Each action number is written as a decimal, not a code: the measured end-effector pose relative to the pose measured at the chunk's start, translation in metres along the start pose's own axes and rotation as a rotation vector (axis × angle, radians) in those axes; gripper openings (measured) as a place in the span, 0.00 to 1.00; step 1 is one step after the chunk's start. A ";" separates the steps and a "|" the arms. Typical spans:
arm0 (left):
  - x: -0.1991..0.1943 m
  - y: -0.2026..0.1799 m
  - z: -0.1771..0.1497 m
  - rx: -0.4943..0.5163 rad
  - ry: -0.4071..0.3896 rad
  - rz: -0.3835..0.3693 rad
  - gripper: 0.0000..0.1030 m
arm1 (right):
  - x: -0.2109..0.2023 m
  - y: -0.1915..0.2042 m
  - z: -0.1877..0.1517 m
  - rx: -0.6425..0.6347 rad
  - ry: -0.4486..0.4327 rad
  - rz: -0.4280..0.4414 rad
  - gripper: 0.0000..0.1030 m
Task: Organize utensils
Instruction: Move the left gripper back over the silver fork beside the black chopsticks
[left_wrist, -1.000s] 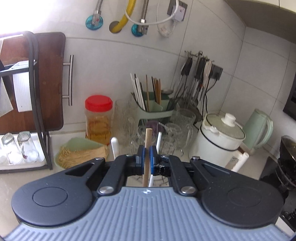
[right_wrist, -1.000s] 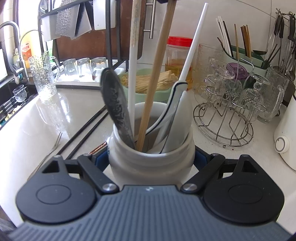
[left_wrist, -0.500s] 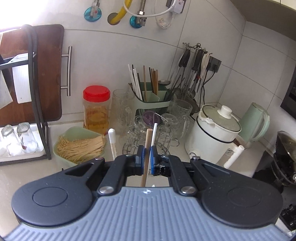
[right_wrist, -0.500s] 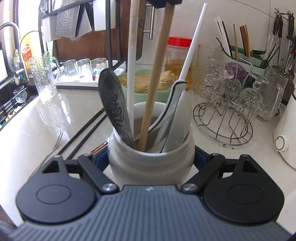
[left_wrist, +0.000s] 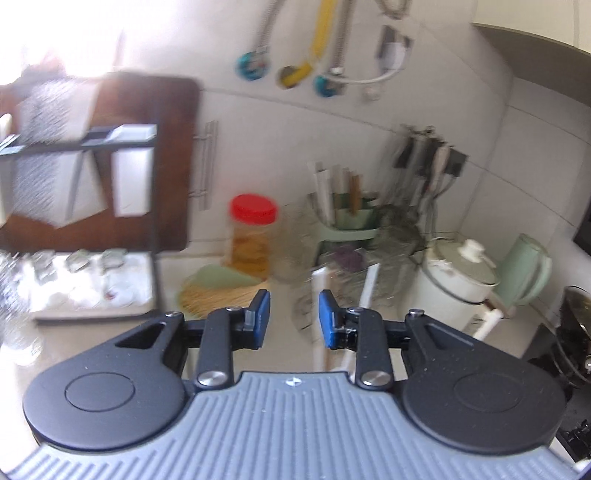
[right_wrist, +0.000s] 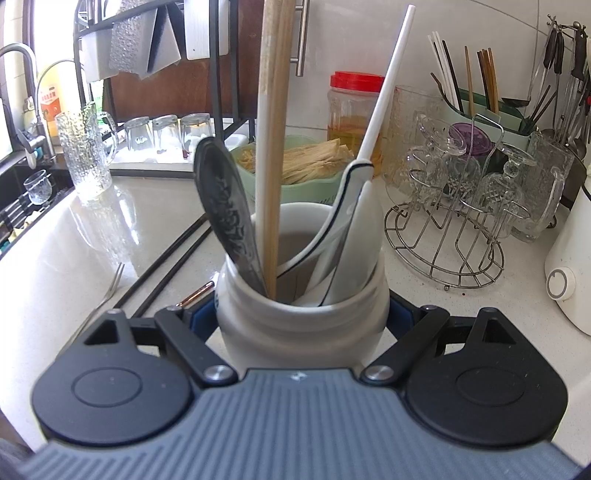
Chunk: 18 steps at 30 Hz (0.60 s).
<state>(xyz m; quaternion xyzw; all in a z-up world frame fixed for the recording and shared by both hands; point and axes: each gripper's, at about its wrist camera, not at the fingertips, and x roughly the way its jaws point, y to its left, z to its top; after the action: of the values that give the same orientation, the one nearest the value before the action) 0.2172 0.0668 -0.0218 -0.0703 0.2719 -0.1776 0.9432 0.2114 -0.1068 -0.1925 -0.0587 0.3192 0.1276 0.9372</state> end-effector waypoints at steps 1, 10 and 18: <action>0.000 0.008 -0.004 -0.008 0.013 0.021 0.32 | 0.000 0.001 0.000 0.002 0.002 -0.004 0.88; 0.006 0.067 -0.035 -0.079 0.123 0.130 0.32 | 0.002 0.004 0.003 0.024 0.026 -0.034 0.88; 0.034 0.100 -0.070 -0.102 0.255 0.171 0.32 | 0.002 0.008 0.005 0.046 0.042 -0.068 0.88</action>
<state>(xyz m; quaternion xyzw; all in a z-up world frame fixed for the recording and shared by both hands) 0.2361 0.1442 -0.1204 -0.0715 0.4028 -0.0902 0.9080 0.2140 -0.0981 -0.1905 -0.0506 0.3396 0.0871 0.9352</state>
